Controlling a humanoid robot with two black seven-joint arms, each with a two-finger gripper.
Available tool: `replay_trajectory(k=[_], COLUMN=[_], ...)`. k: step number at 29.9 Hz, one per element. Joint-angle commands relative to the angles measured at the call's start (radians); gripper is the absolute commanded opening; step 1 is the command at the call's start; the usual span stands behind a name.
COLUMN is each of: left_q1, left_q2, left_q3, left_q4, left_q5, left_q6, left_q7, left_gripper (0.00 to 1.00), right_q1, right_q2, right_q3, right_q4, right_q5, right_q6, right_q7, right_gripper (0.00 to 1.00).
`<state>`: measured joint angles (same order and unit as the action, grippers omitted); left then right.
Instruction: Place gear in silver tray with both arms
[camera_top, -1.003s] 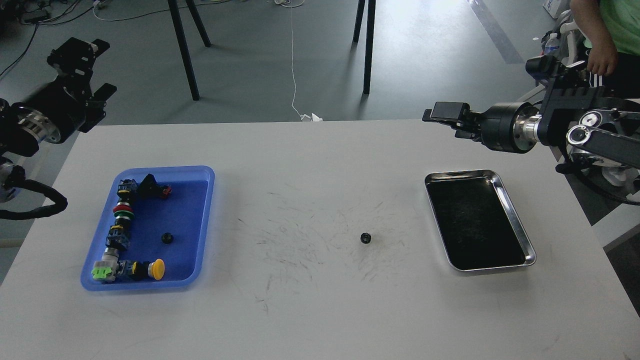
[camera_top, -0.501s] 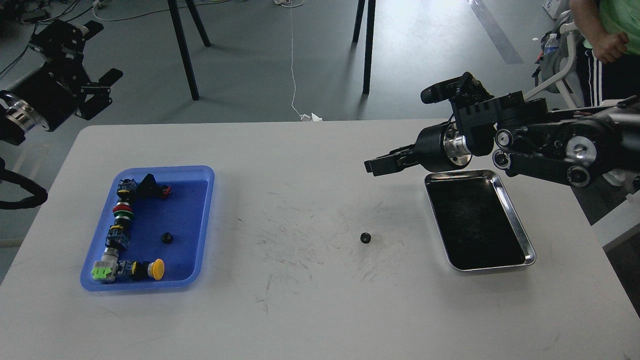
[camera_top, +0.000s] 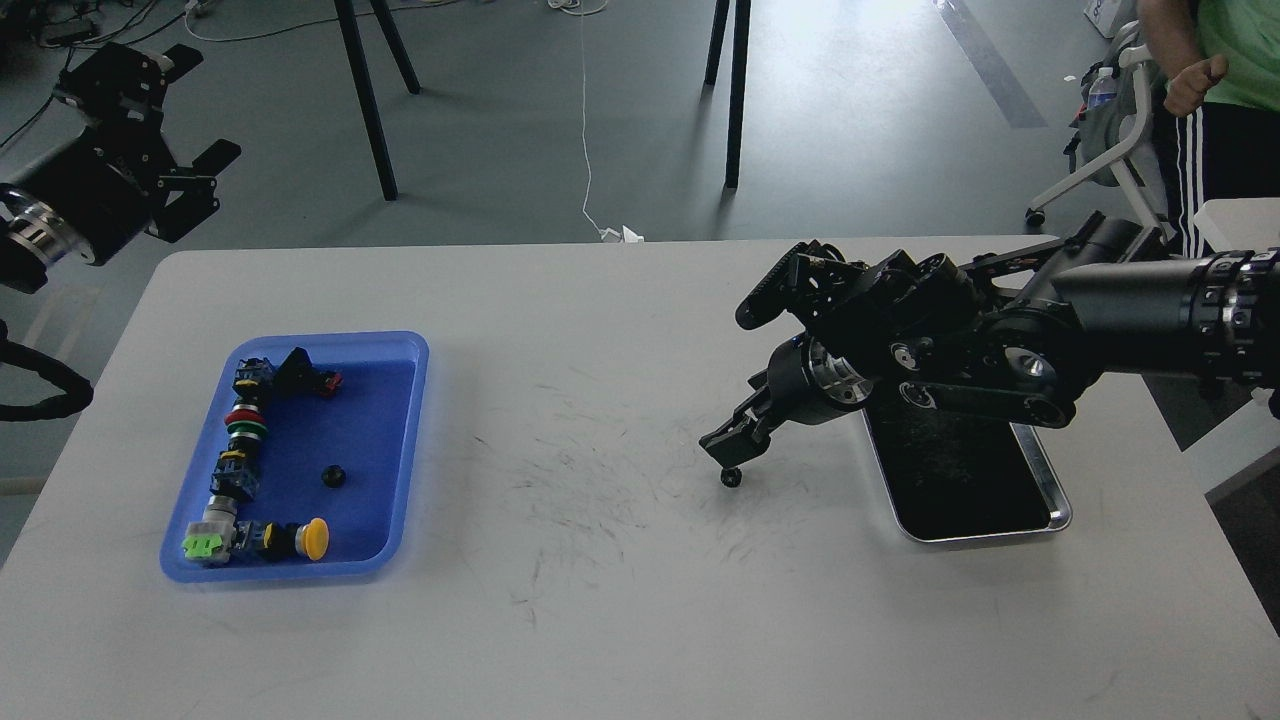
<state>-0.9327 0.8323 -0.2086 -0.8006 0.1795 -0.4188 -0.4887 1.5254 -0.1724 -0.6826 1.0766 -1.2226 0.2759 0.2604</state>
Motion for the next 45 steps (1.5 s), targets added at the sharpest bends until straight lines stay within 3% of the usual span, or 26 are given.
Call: replay_trajectory(k=[1, 18, 35, 45], left_q1=[0.0, 0.018, 0.041, 0.048], left_q2=[0.001, 0.007, 0.005, 0.007], left_q3=[0.0, 0.0, 0.0, 0.0], left_q4=[0.0, 0.001, 0.001, 0.001], left_q5=[0.0, 0.0, 0.0, -0.002], left_q6=[0.0, 0.0, 0.009, 0.009], left_q7=[0.0, 0.0, 0.0, 0.0], left_gripper=[0.98, 0.98, 0.98, 0.98], right_q1=[-0.002, -0.057, -0.008, -0.014], right_q2=[0.027, 0.108, 0.105, 0.105], right_q3=[-0.017, -0.049, -0.118, -0.144], right_q4=[-0.004, -0.08, -0.06, -0.052], right_q5=[-0.006, -0.006, -0.005, -0.026], right_q6=[-0.001, -0.003, 0.002, 0.002], right_q7=[0.013, 0.023, 0.091, 0.106], right_gripper=[0.95, 0.76, 0.75, 0.75])
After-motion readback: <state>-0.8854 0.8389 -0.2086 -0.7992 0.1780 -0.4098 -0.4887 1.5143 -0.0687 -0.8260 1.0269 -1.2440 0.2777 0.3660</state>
